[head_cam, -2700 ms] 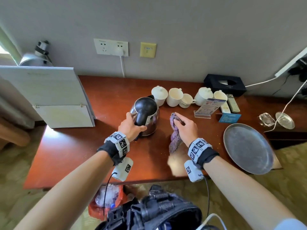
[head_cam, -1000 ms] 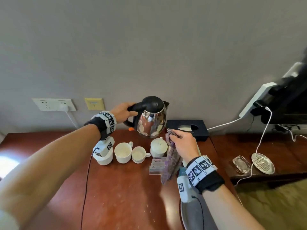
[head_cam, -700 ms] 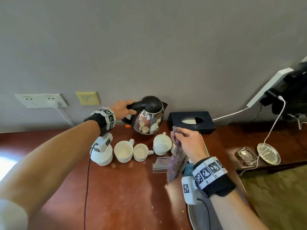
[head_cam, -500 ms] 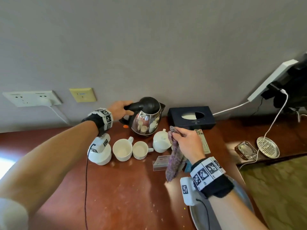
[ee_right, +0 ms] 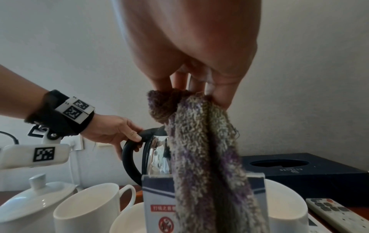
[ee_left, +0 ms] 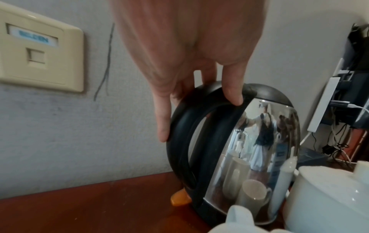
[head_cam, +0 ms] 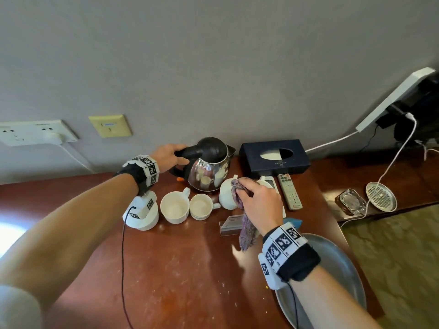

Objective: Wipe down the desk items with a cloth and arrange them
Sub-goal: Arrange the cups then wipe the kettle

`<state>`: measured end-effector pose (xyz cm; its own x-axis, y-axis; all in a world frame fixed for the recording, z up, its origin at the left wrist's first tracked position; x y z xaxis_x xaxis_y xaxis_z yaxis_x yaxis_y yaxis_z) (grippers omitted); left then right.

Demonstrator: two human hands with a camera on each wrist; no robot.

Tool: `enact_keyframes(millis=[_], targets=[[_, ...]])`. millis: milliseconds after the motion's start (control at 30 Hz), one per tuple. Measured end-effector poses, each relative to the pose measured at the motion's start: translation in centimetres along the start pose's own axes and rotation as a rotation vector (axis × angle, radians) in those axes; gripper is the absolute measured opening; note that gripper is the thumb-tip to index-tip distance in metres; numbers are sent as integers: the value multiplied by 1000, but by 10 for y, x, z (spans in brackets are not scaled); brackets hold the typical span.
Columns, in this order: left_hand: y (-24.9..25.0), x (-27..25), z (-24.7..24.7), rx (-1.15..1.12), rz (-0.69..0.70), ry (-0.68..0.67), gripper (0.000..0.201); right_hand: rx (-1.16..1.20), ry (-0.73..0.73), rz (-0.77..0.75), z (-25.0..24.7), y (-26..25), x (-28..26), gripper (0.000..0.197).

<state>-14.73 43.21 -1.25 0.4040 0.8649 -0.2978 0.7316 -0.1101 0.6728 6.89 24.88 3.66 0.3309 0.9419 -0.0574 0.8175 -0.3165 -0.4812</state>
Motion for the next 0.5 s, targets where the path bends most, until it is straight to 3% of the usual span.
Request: enact_keyframes(millis=[300,500], targets=[[-2,-4,3,6,-101,68,50,-68,-27,-47,-8,-7,-12,31],[9,-34,-12,52,-178,223,71,-20,34,-114,-24,-6,-31,31]])
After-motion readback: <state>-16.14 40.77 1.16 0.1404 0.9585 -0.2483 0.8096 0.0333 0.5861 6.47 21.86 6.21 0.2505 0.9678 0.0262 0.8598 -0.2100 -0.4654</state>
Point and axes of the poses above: each hand's wrist, its own x-axis towards the middle knuckle, its own z-axis out of the palm, y = z × x, the point moved 5 cm from there along x, towards the middle knuckle, and after that the axes turned 2 degrees about y, right-handed, at the moved point
